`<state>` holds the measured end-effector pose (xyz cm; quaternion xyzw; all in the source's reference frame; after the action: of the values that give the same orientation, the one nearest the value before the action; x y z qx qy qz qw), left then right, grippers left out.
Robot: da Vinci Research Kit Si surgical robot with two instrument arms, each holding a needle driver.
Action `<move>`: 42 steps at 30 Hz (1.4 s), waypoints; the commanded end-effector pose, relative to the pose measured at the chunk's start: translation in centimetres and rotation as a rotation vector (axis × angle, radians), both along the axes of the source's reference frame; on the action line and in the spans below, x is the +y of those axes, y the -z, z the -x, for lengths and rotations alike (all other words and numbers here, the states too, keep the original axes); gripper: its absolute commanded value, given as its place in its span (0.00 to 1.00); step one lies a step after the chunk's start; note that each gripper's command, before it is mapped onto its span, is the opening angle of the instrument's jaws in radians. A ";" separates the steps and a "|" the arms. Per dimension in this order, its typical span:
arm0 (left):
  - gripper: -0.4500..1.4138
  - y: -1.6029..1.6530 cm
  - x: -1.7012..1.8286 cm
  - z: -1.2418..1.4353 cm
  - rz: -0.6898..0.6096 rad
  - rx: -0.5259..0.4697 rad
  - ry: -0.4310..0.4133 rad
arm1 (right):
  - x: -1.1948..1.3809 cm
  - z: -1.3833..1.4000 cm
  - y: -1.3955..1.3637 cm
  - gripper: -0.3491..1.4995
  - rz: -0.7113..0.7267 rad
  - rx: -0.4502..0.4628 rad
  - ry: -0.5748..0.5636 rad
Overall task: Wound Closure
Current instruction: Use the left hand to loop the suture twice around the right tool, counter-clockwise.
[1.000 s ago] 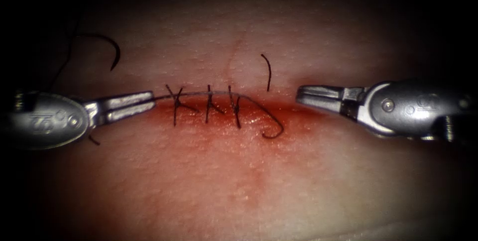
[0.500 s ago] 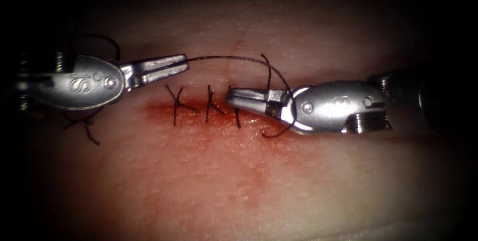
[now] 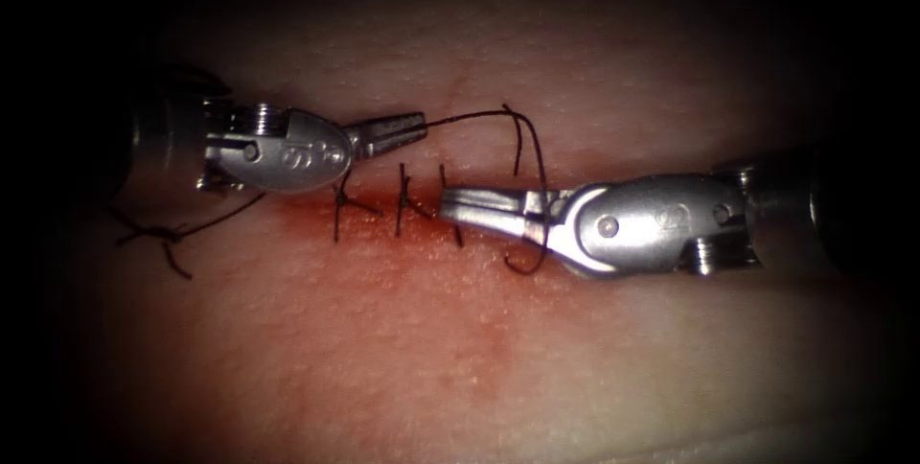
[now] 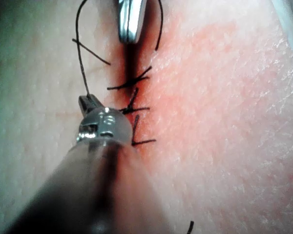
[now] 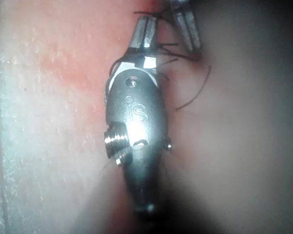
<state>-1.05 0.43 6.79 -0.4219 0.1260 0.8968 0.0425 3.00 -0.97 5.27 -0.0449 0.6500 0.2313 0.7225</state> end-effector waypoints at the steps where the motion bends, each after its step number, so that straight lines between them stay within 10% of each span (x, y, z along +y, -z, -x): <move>1: 0.00 -0.06 -0.04 0.08 0.001 0.001 -0.007 | -0.01 -0.10 -0.07 0.00 -0.003 0.007 -0.005; 6: 0.00 0.13 -0.31 0.12 0.010 0.017 -0.015 | 0.00 -0.16 -0.07 0.00 -0.002 0.014 -0.030; 7: 0.00 0.22 -0.35 0.13 0.013 0.024 -0.014 | 0.00 -0.19 -0.06 0.25 -0.006 0.007 -0.052; 17: 0.00 0.47 -0.78 0.21 0.037 0.050 -0.046 | 0.06 -0.28 -0.07 0.70 -0.032 -0.031 -0.141; 31: 0.00 0.99 -1.18 0.28 0.078 0.078 -0.156 | 0.00 -0.23 -0.32 0.69 -0.021 -0.074 -0.171; 42: 0.00 1.58 -0.59 -0.07 0.145 0.058 -0.155 | -0.12 -0.23 -0.50 0.65 -0.038 -0.115 -0.121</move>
<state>-0.93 -0.11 5.13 -0.4066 0.1601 0.8974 -0.0608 3.16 -1.08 5.72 -0.0832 0.5972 0.2837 0.7456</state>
